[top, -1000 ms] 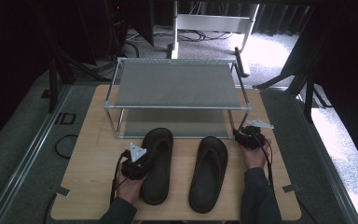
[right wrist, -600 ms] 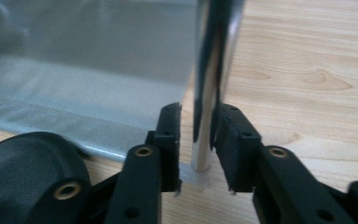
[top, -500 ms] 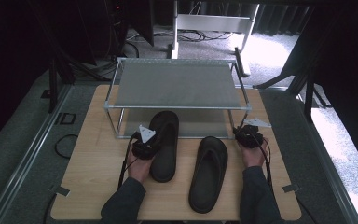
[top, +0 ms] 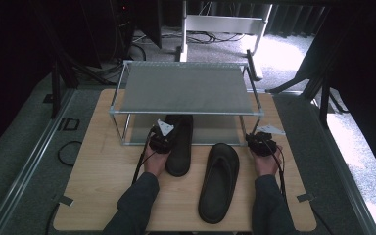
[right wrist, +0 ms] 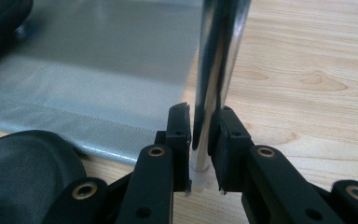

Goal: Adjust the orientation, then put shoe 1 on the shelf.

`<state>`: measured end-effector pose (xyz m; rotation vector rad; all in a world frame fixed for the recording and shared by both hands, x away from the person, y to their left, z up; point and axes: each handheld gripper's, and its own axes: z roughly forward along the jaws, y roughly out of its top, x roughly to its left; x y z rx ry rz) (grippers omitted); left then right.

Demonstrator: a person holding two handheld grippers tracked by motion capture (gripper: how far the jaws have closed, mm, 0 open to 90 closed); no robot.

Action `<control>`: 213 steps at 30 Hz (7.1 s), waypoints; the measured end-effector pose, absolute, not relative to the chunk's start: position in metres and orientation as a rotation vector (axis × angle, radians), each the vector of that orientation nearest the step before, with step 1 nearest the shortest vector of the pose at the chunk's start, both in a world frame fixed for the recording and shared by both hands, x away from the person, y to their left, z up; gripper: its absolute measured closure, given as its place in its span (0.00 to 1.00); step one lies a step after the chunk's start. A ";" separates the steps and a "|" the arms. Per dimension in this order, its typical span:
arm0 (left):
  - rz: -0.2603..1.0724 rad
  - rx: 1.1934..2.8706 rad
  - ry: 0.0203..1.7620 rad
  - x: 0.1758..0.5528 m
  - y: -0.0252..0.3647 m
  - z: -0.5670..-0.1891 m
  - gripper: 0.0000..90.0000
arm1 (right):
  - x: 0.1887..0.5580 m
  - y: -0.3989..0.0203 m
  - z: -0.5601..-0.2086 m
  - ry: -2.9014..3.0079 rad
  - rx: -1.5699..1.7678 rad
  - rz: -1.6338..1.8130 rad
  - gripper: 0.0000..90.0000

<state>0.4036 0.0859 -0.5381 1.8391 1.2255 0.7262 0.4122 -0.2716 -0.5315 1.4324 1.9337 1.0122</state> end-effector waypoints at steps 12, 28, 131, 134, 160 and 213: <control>0.671 1.786 1.177 0.376 0.099 -0.528 0.48 | 0.413 -0.271 -0.532 1.938 1.430 1.015 0.86; 0.632 1.833 1.125 0.296 0.096 -0.537 0.21 | 0.413 -0.271 -0.534 1.913 1.447 1.016 0.89; 0.579 1.929 1.328 0.395 0.143 -0.560 0.30 | 0.344 -0.279 -0.522 2.026 1.326 1.067 0.54; 0.580 1.931 1.330 0.395 0.143 -0.560 0.30 | 0.333 -0.272 -0.520 2.059 1.304 1.060 0.54; 0.611 1.941 1.349 0.395 0.141 -0.560 0.30 | 0.299 -0.214 -0.525 2.217 1.232 1.107 0.60; 0.617 1.936 1.354 0.395 0.140 -0.560 0.31 | 0.391 -0.182 -0.493 2.100 1.055 1.019 0.80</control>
